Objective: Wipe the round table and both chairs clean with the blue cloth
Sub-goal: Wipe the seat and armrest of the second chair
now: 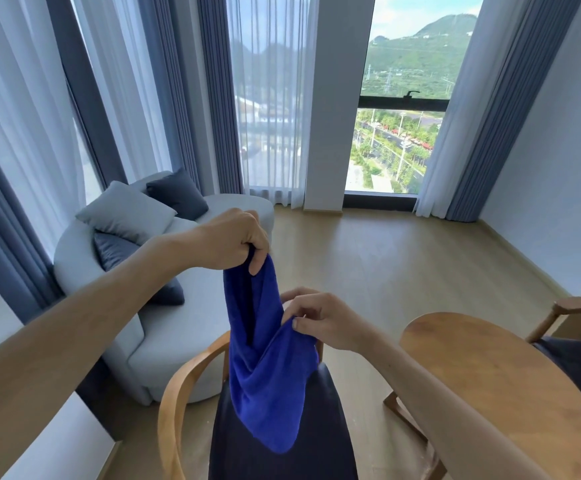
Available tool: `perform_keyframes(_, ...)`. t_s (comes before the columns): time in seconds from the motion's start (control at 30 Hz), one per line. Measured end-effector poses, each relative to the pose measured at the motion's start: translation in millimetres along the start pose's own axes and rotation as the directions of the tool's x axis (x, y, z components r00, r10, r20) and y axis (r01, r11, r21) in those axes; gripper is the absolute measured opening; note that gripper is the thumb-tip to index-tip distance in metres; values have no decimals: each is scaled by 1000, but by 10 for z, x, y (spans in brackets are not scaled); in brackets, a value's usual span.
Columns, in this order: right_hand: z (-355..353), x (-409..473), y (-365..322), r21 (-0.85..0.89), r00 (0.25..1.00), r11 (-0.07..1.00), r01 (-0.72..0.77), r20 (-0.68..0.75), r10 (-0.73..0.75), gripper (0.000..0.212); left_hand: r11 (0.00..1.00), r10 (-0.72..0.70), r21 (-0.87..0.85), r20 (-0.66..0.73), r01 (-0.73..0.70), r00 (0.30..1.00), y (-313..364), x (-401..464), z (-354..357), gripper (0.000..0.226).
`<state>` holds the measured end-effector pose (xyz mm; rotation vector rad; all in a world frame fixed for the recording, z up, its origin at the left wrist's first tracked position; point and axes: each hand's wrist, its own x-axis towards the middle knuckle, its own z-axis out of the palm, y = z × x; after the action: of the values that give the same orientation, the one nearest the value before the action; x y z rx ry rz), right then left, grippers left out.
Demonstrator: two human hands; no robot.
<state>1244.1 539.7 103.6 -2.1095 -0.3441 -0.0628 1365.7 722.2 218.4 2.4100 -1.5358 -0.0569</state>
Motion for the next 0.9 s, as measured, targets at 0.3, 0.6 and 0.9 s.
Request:
perform_keyframes(0.3,16,97,-130,38,988,993,112,-113,-107,24,995,85,38,86,-89,993,50,71,40,67)
perform_keyframes(0.6,-136,111,-75,-308,996,951,31,-69,-55,23,992,75,96,84,-83,994,-147,15,124,57)
perform_keyframes(0.9,-222,73,188,-552,994,834,-31,-102,-30,26,888,76,457,-59,-41,995,-123,-97,373,42)
